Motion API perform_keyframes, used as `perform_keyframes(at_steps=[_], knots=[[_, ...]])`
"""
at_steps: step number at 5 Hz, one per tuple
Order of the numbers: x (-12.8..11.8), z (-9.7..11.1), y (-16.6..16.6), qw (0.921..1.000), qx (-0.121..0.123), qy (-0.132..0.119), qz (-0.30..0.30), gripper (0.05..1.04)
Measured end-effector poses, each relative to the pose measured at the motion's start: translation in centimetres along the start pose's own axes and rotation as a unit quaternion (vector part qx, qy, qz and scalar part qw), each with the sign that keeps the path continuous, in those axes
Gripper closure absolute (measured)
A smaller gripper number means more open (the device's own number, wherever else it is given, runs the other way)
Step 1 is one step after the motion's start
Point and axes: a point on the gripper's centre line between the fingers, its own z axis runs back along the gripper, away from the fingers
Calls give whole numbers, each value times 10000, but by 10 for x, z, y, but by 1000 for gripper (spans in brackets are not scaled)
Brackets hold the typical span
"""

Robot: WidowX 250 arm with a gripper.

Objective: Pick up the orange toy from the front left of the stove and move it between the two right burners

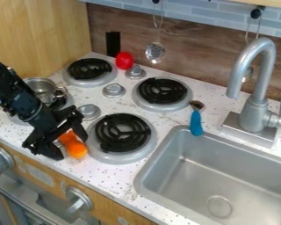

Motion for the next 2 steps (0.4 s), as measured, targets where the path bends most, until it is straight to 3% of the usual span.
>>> perform_keyframes(at_steps=[1,2], knots=[[-2,-2,3,9999,16,-105,19,401],[-8,11,-6,9997,31,-196,-119,620]])
